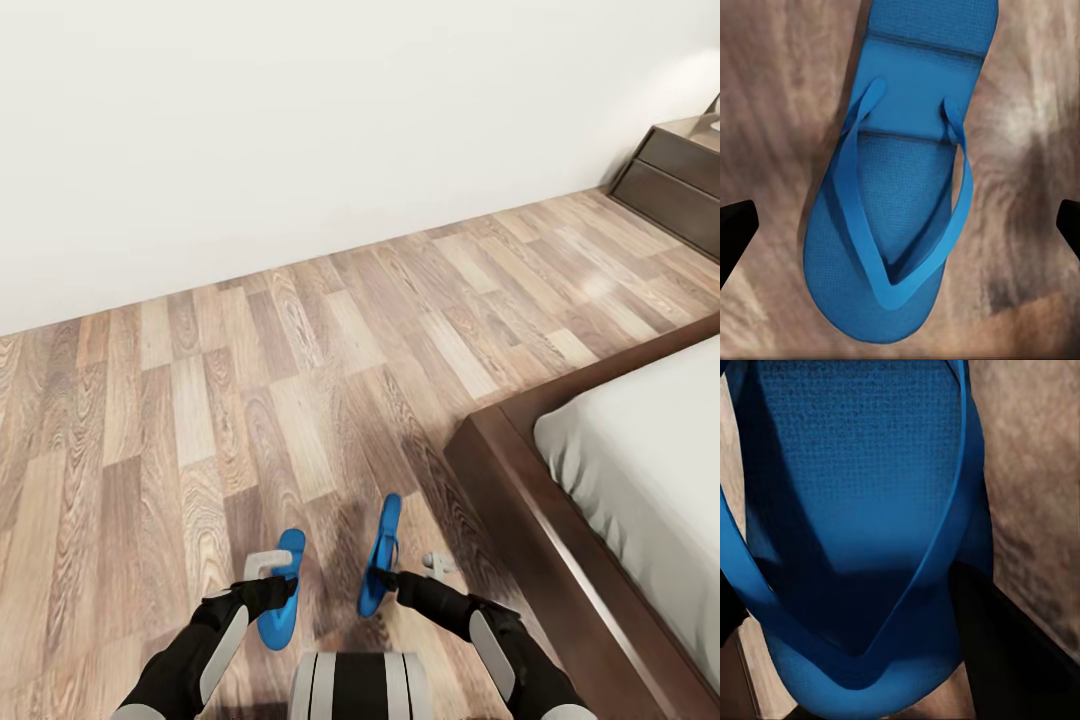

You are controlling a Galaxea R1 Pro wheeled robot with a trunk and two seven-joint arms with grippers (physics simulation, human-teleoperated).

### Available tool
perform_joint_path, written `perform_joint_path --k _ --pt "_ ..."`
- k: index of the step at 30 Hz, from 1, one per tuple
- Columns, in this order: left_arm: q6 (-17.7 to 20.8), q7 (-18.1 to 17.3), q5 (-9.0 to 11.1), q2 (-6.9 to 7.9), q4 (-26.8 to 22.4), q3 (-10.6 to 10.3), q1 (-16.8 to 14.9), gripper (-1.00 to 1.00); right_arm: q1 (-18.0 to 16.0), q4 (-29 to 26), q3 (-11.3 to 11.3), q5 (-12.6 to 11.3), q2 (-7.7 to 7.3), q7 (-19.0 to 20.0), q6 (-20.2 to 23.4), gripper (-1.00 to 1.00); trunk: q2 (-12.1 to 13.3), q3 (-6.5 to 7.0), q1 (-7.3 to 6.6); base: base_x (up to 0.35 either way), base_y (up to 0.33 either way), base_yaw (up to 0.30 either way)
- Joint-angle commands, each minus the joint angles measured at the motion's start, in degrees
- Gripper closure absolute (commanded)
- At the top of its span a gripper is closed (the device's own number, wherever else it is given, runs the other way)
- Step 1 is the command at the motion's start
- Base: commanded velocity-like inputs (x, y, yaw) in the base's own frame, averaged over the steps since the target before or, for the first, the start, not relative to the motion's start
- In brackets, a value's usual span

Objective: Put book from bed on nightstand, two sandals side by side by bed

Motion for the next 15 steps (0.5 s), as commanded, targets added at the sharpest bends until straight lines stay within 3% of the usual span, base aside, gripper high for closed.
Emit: perform_joint_path --k 1,11,15 --pt "0.26 0.33 0.58 0.01 -0.09 -0.14 0.00 -1.00 -0.01 -0.03 -0.12 -0.50 0.00 0.64 0.52 1.00 -0.03 -0.26 0.01 0.000 0.000 0.000" --pt "0.26 0.33 0.58 -0.01 -0.09 -0.13 0.03 -1.00 -0.01 0.02 -0.14 -0.50 0.06 1.60 0.55 1.00 -0.16 -2.48 0.27 0.000 0.000 0.000" --pt "0.26 0.34 0.58 -0.02 -0.09 -0.10 0.00 -1.00 -0.01 0.02 -0.14 -0.50 0.07 1.60 0.55 1.00 -0.16 -2.48 0.27 0.000 0.000 0.000"
